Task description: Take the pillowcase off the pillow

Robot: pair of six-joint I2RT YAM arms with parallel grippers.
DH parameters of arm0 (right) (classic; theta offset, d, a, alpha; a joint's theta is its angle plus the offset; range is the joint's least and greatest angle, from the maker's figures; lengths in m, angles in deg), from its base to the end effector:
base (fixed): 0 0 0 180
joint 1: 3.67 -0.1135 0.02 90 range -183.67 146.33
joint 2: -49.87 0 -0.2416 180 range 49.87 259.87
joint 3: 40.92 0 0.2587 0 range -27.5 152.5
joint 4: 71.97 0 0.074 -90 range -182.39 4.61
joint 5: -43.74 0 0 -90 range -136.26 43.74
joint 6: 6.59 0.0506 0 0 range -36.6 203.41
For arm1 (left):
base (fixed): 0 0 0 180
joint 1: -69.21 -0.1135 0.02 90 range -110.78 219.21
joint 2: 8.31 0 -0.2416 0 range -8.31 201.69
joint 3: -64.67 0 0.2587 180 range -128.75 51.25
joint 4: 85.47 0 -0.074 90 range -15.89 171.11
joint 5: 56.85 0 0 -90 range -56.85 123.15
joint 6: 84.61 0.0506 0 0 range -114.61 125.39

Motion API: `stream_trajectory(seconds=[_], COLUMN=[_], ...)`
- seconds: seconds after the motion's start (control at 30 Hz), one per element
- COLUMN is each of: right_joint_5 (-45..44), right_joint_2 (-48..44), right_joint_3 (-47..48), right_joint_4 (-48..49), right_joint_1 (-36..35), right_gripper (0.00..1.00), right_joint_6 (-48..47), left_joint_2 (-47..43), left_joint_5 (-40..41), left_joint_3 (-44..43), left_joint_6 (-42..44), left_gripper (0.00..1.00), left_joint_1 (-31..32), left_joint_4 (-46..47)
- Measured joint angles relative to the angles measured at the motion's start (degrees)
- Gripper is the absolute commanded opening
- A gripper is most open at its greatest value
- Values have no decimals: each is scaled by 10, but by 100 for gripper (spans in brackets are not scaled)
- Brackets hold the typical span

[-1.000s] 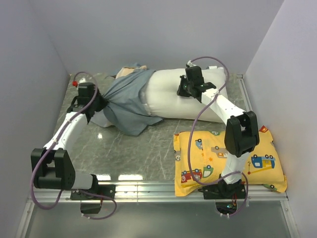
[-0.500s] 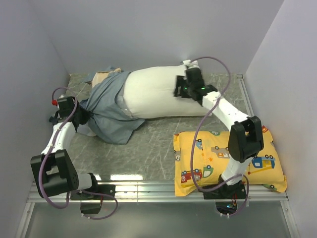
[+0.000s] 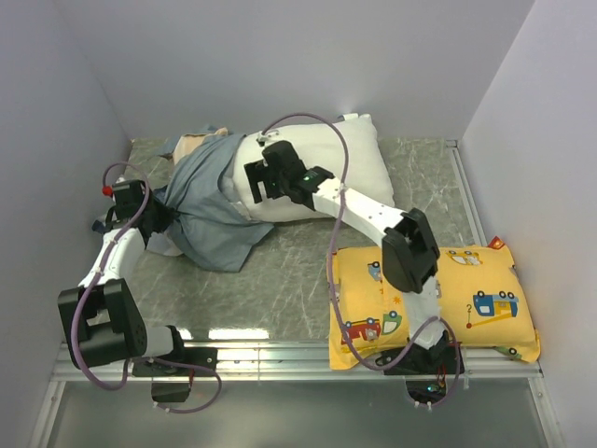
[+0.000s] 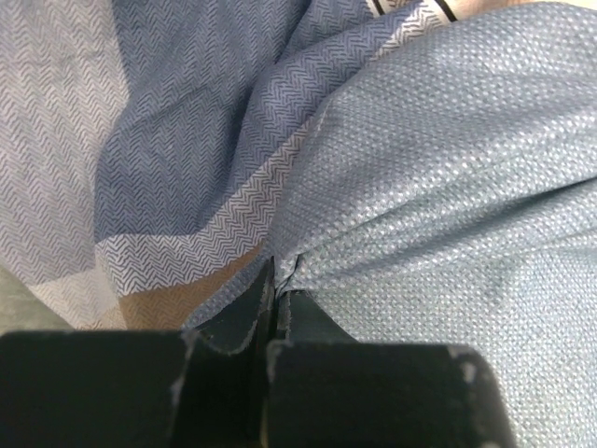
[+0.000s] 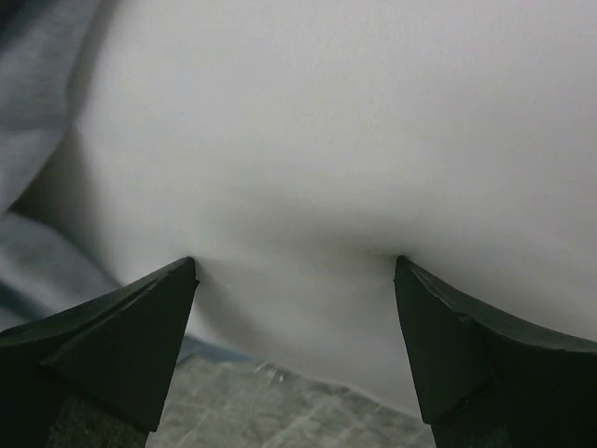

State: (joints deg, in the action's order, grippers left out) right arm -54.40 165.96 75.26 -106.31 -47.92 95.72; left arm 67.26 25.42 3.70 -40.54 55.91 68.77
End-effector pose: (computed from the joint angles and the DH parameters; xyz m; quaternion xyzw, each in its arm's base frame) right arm 0.3542 0.3351 0.2610 -0.2107 0.8568 0.1657 0.4404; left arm 0.2981 0.0635 0.2019 -0.4229 0.8013 -0.1764 0.3848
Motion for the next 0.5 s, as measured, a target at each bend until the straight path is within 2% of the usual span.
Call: stream_trajectory(seconds=[0.03, 0.07, 0.1, 0.13, 0.17, 0.33, 0.5], right_joint_5=[-6, -12, -18, -22, -24, -9, 46], right_joint_2=[20, 38, 54, 68, 78, 52, -36], right_joint_3=[16, 32, 46, 63, 71, 44, -24], right_joint_4=[-4, -10, -17, -24, -27, -18, -19], right_joint_1=[2, 3, 4, 6, 8, 31, 98], right_gripper=[86, 77, 31, 11, 0, 0, 0], right_joint_6=[-3, -5, -8, -13, -10, 12, 44], left_joint_2=[2, 5, 8, 10, 12, 24, 43], left_joint_5=[0, 0, 0, 0, -1, 0, -43], left_joint_3=[-3, -7, -13, -20, -28, -84, -123], left_joint_6=[0, 0, 1, 2, 3, 13, 11], left_gripper=[1, 1, 1, 1, 1, 1, 1], left_joint_1=[0, 0, 0, 0, 0, 3, -12], left_joint_4=[0, -2, -5, -10, -15, -41, -55])
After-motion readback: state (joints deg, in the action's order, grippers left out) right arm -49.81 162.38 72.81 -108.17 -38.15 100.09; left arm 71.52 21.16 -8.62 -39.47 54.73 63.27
